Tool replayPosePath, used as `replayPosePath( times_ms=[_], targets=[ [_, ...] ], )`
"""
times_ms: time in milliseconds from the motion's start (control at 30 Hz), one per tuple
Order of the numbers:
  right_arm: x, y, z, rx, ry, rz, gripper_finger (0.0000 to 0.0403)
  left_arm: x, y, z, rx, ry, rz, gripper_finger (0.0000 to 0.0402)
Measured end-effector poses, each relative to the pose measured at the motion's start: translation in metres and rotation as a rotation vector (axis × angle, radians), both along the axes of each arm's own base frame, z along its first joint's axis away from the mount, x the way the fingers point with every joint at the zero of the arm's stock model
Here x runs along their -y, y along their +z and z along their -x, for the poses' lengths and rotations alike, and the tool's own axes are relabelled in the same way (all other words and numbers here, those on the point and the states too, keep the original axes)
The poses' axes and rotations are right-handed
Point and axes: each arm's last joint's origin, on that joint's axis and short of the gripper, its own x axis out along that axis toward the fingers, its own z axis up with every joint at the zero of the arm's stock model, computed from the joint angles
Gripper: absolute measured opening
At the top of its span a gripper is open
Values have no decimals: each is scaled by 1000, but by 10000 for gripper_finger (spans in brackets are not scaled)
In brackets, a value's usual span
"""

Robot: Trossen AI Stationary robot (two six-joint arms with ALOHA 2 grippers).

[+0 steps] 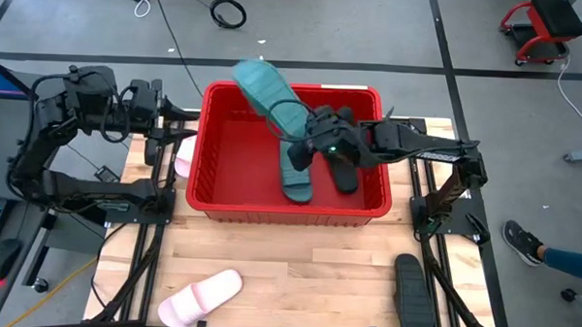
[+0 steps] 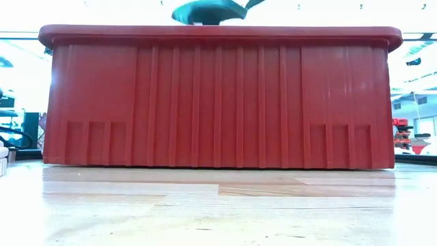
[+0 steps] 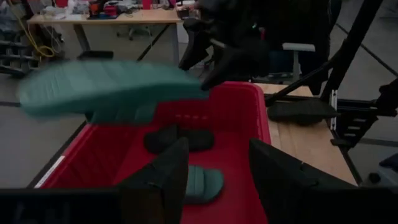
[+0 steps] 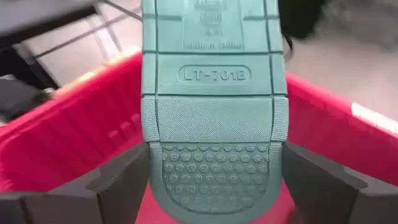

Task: Pick and place slides into bin
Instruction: Put the green slide into the red bin

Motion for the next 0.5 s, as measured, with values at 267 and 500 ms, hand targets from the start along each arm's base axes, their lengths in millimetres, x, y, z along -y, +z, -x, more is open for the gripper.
replayPosePath(
  times_ms=[267,500],
  targets=[
    [3,-80,-9,-36,-232,-218,338,1,-7,2,-71,-1,31,173],
    [14,-160,-6,-44,-373,-372,313,1,-8,3,-81,-7,19,173]
  ],
)
